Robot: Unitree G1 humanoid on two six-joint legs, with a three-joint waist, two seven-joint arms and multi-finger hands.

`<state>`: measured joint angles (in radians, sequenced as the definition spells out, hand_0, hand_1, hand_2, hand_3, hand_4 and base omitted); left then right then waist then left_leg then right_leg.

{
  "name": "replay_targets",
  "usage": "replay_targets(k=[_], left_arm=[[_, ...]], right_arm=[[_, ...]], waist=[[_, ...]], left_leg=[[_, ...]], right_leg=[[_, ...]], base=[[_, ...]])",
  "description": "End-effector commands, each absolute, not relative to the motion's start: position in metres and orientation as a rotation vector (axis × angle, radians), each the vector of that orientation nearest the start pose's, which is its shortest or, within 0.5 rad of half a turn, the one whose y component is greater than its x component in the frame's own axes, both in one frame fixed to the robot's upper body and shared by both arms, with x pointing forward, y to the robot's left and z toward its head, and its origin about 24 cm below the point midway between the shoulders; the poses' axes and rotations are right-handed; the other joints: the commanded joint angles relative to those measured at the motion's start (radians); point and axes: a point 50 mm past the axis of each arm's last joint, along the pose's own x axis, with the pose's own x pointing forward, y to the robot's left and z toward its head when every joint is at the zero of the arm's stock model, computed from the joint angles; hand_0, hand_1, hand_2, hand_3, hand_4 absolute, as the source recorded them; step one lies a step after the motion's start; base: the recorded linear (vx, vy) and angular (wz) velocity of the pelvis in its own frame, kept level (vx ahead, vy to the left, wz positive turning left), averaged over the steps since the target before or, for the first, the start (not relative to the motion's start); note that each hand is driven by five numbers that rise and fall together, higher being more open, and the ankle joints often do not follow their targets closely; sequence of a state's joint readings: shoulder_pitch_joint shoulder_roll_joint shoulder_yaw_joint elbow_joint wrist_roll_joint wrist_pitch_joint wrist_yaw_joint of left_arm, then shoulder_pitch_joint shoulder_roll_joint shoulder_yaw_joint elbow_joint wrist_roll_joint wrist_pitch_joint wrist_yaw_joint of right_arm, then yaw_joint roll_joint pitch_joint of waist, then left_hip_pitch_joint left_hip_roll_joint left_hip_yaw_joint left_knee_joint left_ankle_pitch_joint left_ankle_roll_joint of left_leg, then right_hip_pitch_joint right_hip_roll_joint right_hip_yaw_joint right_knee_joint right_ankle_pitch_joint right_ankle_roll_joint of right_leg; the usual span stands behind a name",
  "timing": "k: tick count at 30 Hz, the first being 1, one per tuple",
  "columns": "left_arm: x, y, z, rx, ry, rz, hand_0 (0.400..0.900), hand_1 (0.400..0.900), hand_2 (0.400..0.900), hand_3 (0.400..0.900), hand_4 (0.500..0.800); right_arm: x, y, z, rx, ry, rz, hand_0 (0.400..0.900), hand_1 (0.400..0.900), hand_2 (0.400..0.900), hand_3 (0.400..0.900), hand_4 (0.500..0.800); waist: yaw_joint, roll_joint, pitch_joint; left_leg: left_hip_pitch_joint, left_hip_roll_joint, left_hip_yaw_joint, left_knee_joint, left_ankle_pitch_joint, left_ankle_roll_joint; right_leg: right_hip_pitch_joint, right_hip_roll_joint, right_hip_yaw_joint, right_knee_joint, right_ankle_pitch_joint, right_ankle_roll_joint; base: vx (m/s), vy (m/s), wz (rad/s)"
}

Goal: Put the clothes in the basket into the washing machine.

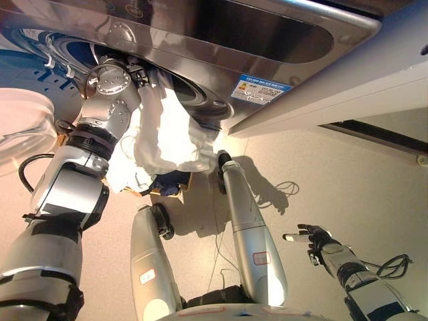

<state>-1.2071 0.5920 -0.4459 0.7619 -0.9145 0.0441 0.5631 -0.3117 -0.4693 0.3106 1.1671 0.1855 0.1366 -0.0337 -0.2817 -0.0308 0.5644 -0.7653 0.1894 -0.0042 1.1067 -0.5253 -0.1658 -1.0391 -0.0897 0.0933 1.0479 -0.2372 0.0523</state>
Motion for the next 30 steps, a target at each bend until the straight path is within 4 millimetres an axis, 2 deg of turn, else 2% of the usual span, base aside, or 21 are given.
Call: replay_targets(k=[1, 8, 10, 12, 15, 18, 19, 21, 23, 26, 28, 29, 30], left_arm=[[0.396, 0.207, 0.316, -0.157, -0.404, 0.366, 0.900, 0.900, 0.900, 0.900, 0.800], [0.399, 0.210, 0.306, -0.181, -0.365, 0.359, 0.900, 0.900, 0.900, 0.900, 0.800], [0.402, 0.213, 0.295, -0.184, -0.316, 0.359, 0.900, 0.900, 0.900, 0.900, 0.800], [0.406, 0.218, 0.274, -0.183, -0.223, 0.365, 0.900, 0.900, 0.900, 0.900, 0.800], [0.410, 0.229, 0.227, -0.185, -0.059, 0.373, 0.900, 0.900, 0.900, 0.900, 0.800], [0.403, 0.238, 0.159, -0.165, 0.155, 0.378, 0.900, 0.900, 0.900, 0.900, 0.800], [0.400, 0.241, 0.143, -0.160, 0.198, 0.383, 0.900, 0.900, 0.900, 0.900, 0.800], [0.387, 0.249, 0.100, -0.146, 0.324, 0.388, 0.900, 0.900, 0.900, 0.900, 0.800], [0.373, 0.253, 0.066, -0.119, 0.432, 0.394, 0.900, 0.900, 0.900, 0.900, 0.800], [0.341, 0.255, 0.011, -0.102, 0.589, 0.399, 0.900, 0.900, 0.900, 0.900, 0.800], [0.322, 0.253, -0.016, -0.072, 0.664, 0.388, 0.900, 0.900, 0.900, 0.900, 0.800], [0.311, 0.251, -0.030, -0.054, 0.698, 0.379, 0.900, 0.900, 0.900, 0.900, 0.800], [0.304, 0.250, -0.038, -0.039, 0.725, 0.371, 0.900, 0.900, 0.900, 0.900, 0.800]], right_arm=[[0.154, -0.325, -0.109, -0.503, 1.176, -0.235, 0.900, 0.900, 0.900, 0.900, 0.800], [0.160, -0.322, -0.107, -0.505, 1.155, -0.232, 0.900, 0.900, 0.900, 0.900, 0.800], [0.163, -0.321, -0.106, -0.505, 1.150, -0.230, 0.900, 0.900, 0.900, 0.900, 0.800], [0.167, -0.319, -0.106, -0.507, 1.143, -0.227, 0.900, 0.900, 0.900, 0.900, 0.800], [0.171, -0.315, -0.106, -0.504, 1.134, -0.213, 0.900, 0.900, 0.900, 0.900, 0.800], [0.177, -0.308, -0.107, -0.495, 1.114, -0.203, 0.900, 0.900, 0.900, 0.900, 0.800], [0.178, -0.306, -0.107, -0.495, 1.110, -0.201, 0.900, 0.900, 0.900, 0.900, 0.800], [0.180, -0.303, -0.108, -0.495, 1.097, -0.190, 0.900, 0.900, 0.900, 0.900, 0.800], [0.182, -0.299, -0.108, -0.489, 1.086, -0.184, 0.900, 0.900, 0.900, 0.900, 0.800], [0.184, -0.294, -0.110, -0.489, 1.080, -0.177, 0.900, 0.900, 0.900, 0.900, 0.800], [0.184, -0.292, -0.111, -0.483, 1.077, -0.179, 0.900, 0.900, 0.900, 0.900, 0.800], [0.185, -0.291, -0.111, -0.480, 1.071, -0.176, 0.900, 0.900, 0.900, 0.900, 0.800], [0.185, -0.291, -0.111, -0.480, 1.068, -0.174, 0.900, 0.900, 0.900, 0.900, 0.800]], waist=[[-0.022, 0.011, -0.103], [-0.012, 0.010, -0.111], [-0.008, 0.010, -0.117], [-0.006, 0.012, -0.125], [0.004, 0.014, -0.141], [0.020, 0.017, -0.163], [0.024, 0.017, -0.168], [0.037, 0.016, -0.181], [0.050, 0.015, -0.189], [0.074, 0.011, -0.200], [0.089, 0.008, -0.208], [0.096, -0.001, -0.216], [0.102, -0.002, -0.220]], left_leg=[[0.043, -0.028, 0.042, -0.083, 0.073, 0.171], [0.043, -0.028, 0.044, -0.092, 0.073, 0.170], [0.048, -0.028, 0.048, -0.106, 0.075, 0.169], [0.064, -0.030, 0.055, -0.136, 0.085, 0.164], [0.107, -0.037, 0.065, -0.194, 0.099, 0.160], [0.152, -0.043, 0.075, -0.251, 0.113, 0.155], [0.162, -0.044, 0.077, -0.261, 0.116, 0.154], [0.181, -0.044, 0.082, -0.275, 0.119, 0.152], [0.191, -0.043, 0.083, -0.279, 0.120, 0.151], [0.214, -0.038, 0.083, -0.292, 0.125, 0.148], [0.232, -0.035, 0.081, -0.305, 0.135, 0.144], [0.236, -0.039, 0.089, -0.332, 0.180, 0.147], [0.246, -0.039, 0.088, -0.338, 0.182, 0.146]], right_leg=[[0.042, -0.004, 0.030, -0.110, 0.096, 0.027], [0.061, -0.012, 0.024, -0.126, 0.096, 0.024], [0.077, -0.017, 0.022, -0.144, 0.100, 0.024], [0.099, -0.021, 0.019, -0.169, 0.105, 0.023], [0.144, -0.035, 0.012, -0.219, 0.114, 0.024], [0.195, -0.050, 0.004, -0.277, 0.126, 0.026], [0.209, -0.054, 0.002, -0.290, 0.127, 0.027], [0.237, -0.064, -0.004, -0.316, 0.131, 0.028], [0.262, -0.072, -0.009, -0.331, 0.130, 0.029], [0.309, -0.086, -0.018, -0.357, 0.128, 0.028], [0.341, -0.096, -0.027, -0.374, 0.126, 0.027], [0.359, -0.106, -0.034, -0.412, 0.161, 0.018], [0.374, -0.109, -0.038, -0.419, 0.159, 0.018]], base=[[0.00, 0.000, 0.00], [-0.04, 0.003, 0.03], [-0.05, 0.009, 0.03], [-0.04, 0.020, 0.04], [-0.01, 0.009, 0.09], [0.00, 0.007, 0.08], [0.00, 0.006, 0.04], [-0.01, -0.006, 0.04], [-0.03, -0.016, 0.03], [-0.04, -0.022, 0.04], [-0.08, -0.040, 0.10], [-0.11, -0.050, 0.11], [-0.08, -0.049, 0.11]])
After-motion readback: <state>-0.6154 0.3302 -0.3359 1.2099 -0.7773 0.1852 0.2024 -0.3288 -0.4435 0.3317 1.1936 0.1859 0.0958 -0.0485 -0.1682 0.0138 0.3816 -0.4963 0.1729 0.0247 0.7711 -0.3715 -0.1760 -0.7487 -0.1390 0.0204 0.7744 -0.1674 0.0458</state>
